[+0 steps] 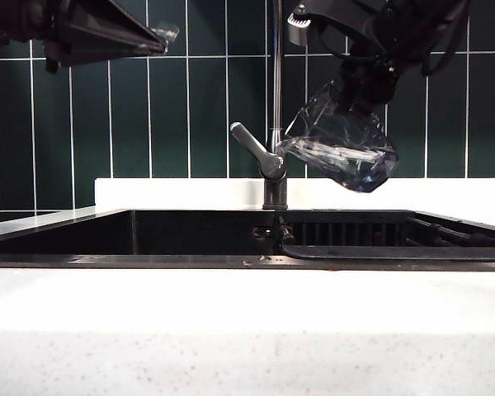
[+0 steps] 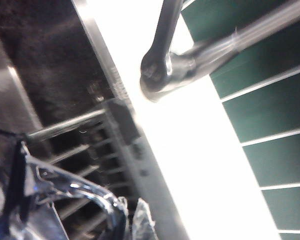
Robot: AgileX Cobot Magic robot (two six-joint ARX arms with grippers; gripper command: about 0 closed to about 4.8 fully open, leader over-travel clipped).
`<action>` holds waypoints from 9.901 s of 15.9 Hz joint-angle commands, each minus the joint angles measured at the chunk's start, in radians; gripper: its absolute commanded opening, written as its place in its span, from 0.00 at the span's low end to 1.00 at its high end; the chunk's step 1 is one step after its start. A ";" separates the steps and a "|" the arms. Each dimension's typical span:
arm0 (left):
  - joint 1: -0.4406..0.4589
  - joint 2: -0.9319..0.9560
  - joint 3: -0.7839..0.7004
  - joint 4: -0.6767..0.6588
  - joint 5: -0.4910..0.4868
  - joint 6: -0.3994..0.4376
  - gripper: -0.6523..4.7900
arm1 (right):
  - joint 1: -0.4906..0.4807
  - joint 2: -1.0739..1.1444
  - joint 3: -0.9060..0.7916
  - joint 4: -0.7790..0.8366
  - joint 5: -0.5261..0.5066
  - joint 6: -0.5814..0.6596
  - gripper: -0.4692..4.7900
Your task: Pick up the mug next to the sink, go to the faucet to get some water, pour the water into the sink, and finally put the mug back to its place.
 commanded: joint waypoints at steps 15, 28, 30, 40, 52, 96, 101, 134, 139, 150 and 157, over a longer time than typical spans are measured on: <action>0.001 -0.002 0.002 -0.047 0.032 -0.002 0.11 | 0.010 -0.008 0.021 0.010 0.211 -0.616 0.08; 0.001 -0.002 0.002 -0.047 0.033 -0.002 0.11 | 0.120 -0.008 0.022 0.096 0.338 -0.900 0.08; 0.001 -0.002 0.002 -0.047 0.032 -0.002 0.11 | 0.120 -0.008 0.022 0.129 0.338 -0.822 0.08; 0.001 -0.002 0.002 0.023 0.030 0.006 0.11 | 0.043 -0.077 0.014 0.108 0.191 0.615 0.08; 0.001 0.017 0.002 0.227 -0.107 0.024 0.11 | -0.519 -0.342 -0.452 0.584 -0.502 1.102 0.08; 0.001 0.078 0.002 0.307 -0.097 0.025 0.11 | -0.781 0.346 -0.183 0.827 -0.620 0.847 0.08; 0.001 0.080 0.002 0.307 -0.097 0.025 0.11 | -0.781 0.367 -0.183 0.835 -0.628 0.854 0.08; 0.001 0.084 0.002 0.307 -0.097 0.032 0.11 | -0.783 0.423 -0.185 0.846 -0.537 0.845 0.43; 0.001 0.084 0.002 0.307 -0.097 0.032 0.11 | -0.789 0.423 -0.185 0.842 -0.535 0.843 0.52; 0.001 0.084 0.002 0.296 -0.082 0.047 0.11 | -0.794 0.414 -0.192 0.804 -0.589 0.858 0.52; 0.001 0.084 0.002 0.285 -0.058 0.047 0.11 | -0.813 0.363 -0.266 0.855 -0.582 0.873 0.52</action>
